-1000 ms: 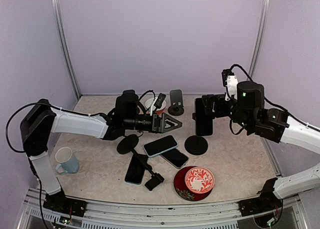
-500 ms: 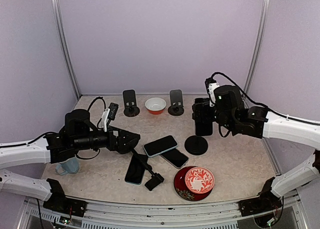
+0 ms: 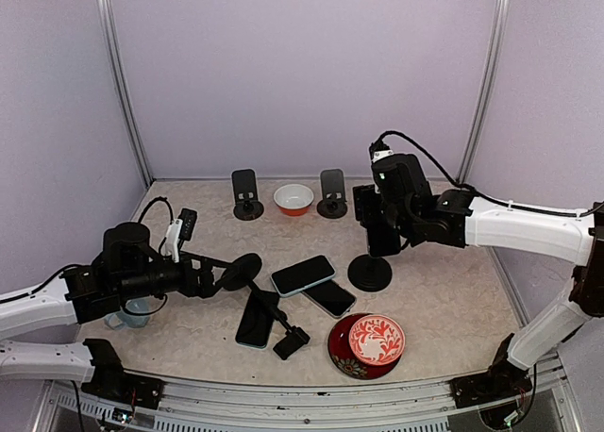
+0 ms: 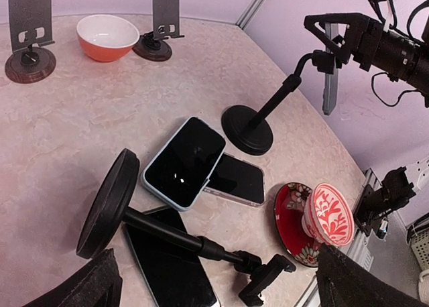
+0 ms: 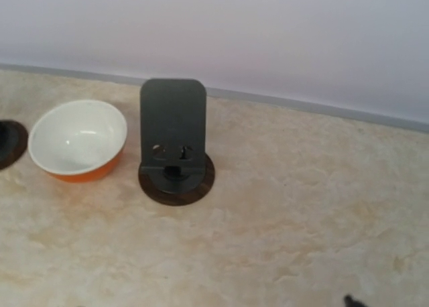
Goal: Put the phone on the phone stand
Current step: Pick up the phone stand with the phone from the center of the board.
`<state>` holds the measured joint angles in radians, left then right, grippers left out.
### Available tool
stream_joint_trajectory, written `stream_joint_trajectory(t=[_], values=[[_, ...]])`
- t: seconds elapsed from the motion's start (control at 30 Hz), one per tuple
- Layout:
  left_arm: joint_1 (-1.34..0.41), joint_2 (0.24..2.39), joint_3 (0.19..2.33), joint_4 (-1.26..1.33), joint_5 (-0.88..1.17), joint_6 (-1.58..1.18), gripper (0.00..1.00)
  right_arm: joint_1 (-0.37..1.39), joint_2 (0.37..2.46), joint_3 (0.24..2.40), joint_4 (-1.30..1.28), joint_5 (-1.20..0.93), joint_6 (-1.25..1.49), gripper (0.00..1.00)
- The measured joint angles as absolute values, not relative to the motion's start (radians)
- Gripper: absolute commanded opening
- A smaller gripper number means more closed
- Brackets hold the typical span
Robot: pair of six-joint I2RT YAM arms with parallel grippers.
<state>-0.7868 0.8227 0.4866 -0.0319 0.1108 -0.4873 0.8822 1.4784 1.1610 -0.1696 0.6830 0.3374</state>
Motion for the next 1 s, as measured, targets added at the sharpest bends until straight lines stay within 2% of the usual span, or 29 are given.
stream_joint_trajectory(t=[0.07, 0.27, 0.63, 1.0], values=[[-0.785, 0.822, 0.478, -0.038, 0.106, -0.485, 0.99, 0.884, 1.491, 1.166, -0.169, 0.697, 0.345, 0.54], [-0.779, 0.816, 0.441, -0.039, 0.104, -0.485, 0.99, 0.902, 1.500, 1.192, -0.192, 0.717, 0.342, 0.47], [-0.775, 0.819, 0.421, -0.025, 0.116, -0.489, 0.99, 0.884, 1.509, 1.246, -0.143, 0.722, 0.199, 0.40], [-0.775, 0.826, 0.392, -0.007, 0.125, -0.505, 0.99, 0.636, 1.519, 1.308, -0.011, 0.614, 0.035, 0.37]])
